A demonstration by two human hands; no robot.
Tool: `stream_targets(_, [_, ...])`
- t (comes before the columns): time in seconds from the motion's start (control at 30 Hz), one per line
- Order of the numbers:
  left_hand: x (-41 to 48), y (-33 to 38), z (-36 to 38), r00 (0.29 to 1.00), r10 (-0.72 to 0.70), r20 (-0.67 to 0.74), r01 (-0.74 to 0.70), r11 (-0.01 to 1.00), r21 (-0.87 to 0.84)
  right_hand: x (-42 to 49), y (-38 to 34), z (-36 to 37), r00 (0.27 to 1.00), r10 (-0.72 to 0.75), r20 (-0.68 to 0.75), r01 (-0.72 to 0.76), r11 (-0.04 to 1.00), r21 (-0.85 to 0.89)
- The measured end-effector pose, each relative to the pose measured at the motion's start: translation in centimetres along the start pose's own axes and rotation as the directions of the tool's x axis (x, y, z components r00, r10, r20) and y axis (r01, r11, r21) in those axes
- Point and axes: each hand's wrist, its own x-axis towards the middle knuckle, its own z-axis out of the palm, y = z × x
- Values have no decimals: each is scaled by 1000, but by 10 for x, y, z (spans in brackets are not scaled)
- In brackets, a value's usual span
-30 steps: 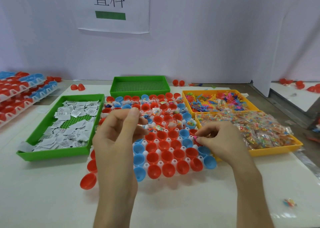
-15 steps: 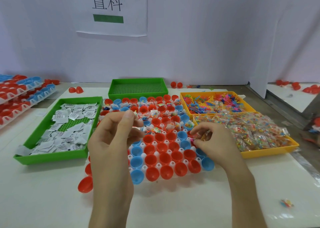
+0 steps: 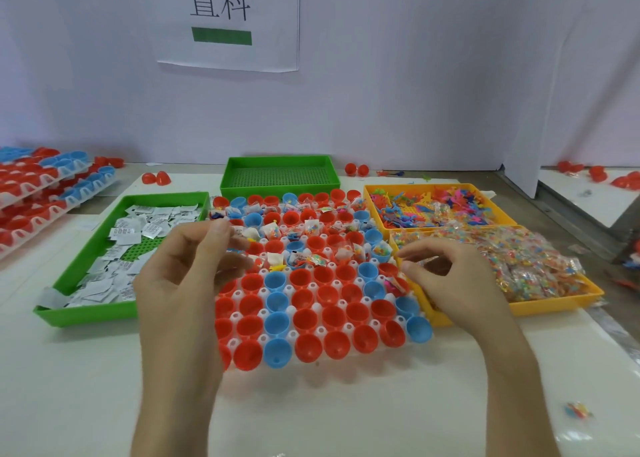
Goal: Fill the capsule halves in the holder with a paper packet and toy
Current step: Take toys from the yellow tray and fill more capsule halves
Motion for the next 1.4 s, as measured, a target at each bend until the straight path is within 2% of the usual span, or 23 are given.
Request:
stream_targets(0.07, [19,-8,-22,999,11,-33,-4,973,231,0,0,-2,997,-39,-68,42,998,49])
stream_targets(0.1, [33,-16,-36,998,12,-67,14,923,384,0,0,-4,991,-56,-118,66,994,82])
stream_targets(0.13, [49,-26,-51,995,2,-97,51,841,539,0,0,-7,983,-66,-169,84,991,100])
stream_targets(0.2, [77,-43,-78,985,-102,-139,172,564,808,0,5,-12,971,-57,-230,76,995,71])
stream_targets(0.23, [86,-49,-89,975,-165,-149,205,411,888,1,9,-14,973,-38,-226,48,998,37])
stream_targets(0.27, [93,-53,-96,966,-209,-153,212,303,929,1,13,-16,983,-5,-185,6,1000,6])
stream_targets(0.3, [97,-56,-99,961,-233,-151,209,252,945,2,16,-17,993,34,-110,-39,998,-39])
stream_targets(0.33, [99,-56,-100,959,-245,-143,204,246,948,3,17,-17,998,64,-28,-66,993,-93])
stream_targets(0.37, [100,-55,-99,960,-245,-135,200,265,943,4,17,-15,996,79,29,-74,989,-130])
stream_targets(0.43, [99,-55,-97,966,-217,-144,206,298,932,6,15,-13,997,77,29,-73,991,-110])
stream_targets(0.53, [95,-56,-96,976,-127,-176,210,340,916,8,15,-6,995,81,-52,-84,996,-38])
stream_targets(0.67, [90,-60,-95,963,66,-260,208,429,879,6,21,-5,969,75,-236,-69,997,35])
stream_targets(0.8, [87,-60,-92,931,125,-343,242,493,836,-1,31,-6,934,100,-343,-73,993,92])
stream_targets(0.9, [87,-59,-90,929,141,-343,222,530,818,1,30,-8,913,111,-393,-69,990,120])
stream_targets(1.03, [84,-56,-93,943,93,-319,210,576,790,4,25,-7,876,127,-465,-53,984,168])
stream_targets(1.13, [84,-57,-95,952,112,-284,141,664,734,4,24,-7,824,121,-553,-32,985,167])
stream_targets(1.3, [79,-68,-105,941,89,-327,141,776,615,3,25,-11,763,132,-633,-6,980,198])
stream_targets(1.4, [83,-63,-107,928,107,-356,123,815,566,8,17,-10,762,114,-638,20,980,199])
